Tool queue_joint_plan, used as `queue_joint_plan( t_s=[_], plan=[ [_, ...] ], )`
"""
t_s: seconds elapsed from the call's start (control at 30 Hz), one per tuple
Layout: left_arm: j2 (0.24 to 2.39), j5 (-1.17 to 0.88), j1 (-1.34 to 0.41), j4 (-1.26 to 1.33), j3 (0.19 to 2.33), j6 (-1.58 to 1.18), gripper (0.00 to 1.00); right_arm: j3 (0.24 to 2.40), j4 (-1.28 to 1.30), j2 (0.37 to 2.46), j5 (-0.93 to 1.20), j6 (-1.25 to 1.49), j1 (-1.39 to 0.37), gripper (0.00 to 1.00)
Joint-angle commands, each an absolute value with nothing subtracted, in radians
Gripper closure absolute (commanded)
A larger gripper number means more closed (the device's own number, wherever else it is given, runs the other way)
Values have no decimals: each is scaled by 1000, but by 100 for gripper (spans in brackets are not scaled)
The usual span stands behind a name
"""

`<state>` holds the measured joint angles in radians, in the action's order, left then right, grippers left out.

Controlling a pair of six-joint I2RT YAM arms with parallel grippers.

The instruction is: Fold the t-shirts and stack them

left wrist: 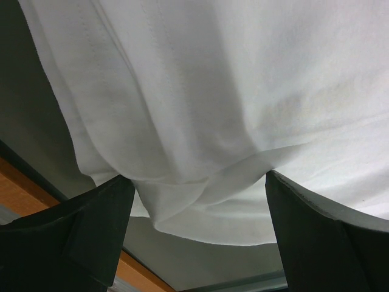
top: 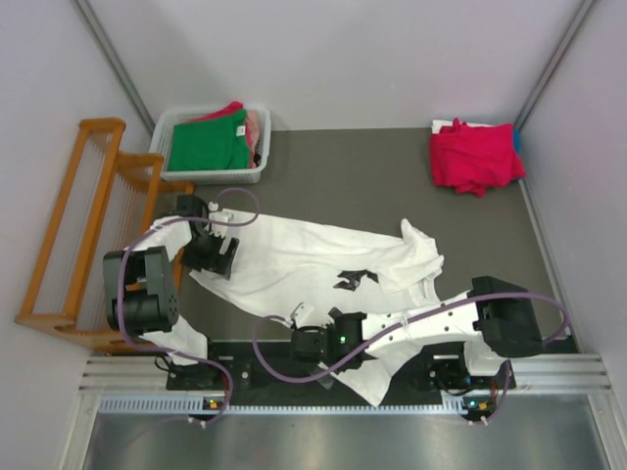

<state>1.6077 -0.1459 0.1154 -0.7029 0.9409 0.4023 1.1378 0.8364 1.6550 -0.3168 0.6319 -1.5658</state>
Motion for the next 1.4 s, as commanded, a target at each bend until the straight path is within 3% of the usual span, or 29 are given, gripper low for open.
queue_joint_plan(
  t_s=[0.0,0.4,0.63,0.83,0.93,1.03,1.13,1.17,1.2,1.27,1.37],
  plan=[
    [1598,-183,120,-667,974,393,8,1095,790,1660,-305,675,-1594,5],
    [1568,-176,120,-684,979,391,8,1052,735,1713,-302,686,-1601,9],
    [1580,-186,120,-695,997,383,8,1137,744,1763,-321,640,-1601,10],
    [1582,-199,118,-701,1011,382,10,1138,730,1758,-322,640,-1601,18],
    [1583,-207,118,-701,1008,379,12,1137,727,1763,-325,646,-1601,28],
    [1580,-199,118,-704,1000,387,12,1128,727,1758,-336,656,-1601,45],
    [1575,-180,117,-698,993,394,11,1118,729,1746,-347,673,-1601,72],
    [1574,-175,118,-695,991,396,11,1112,730,1740,-350,678,-1600,85],
    [1574,-172,118,-695,986,396,11,1111,741,1738,-356,686,-1600,90],
    [1572,-161,118,-690,985,400,11,1104,758,1729,-362,695,-1600,100],
    [1575,-158,120,-692,989,400,11,1094,790,1694,-368,713,-1600,100]
  ],
)
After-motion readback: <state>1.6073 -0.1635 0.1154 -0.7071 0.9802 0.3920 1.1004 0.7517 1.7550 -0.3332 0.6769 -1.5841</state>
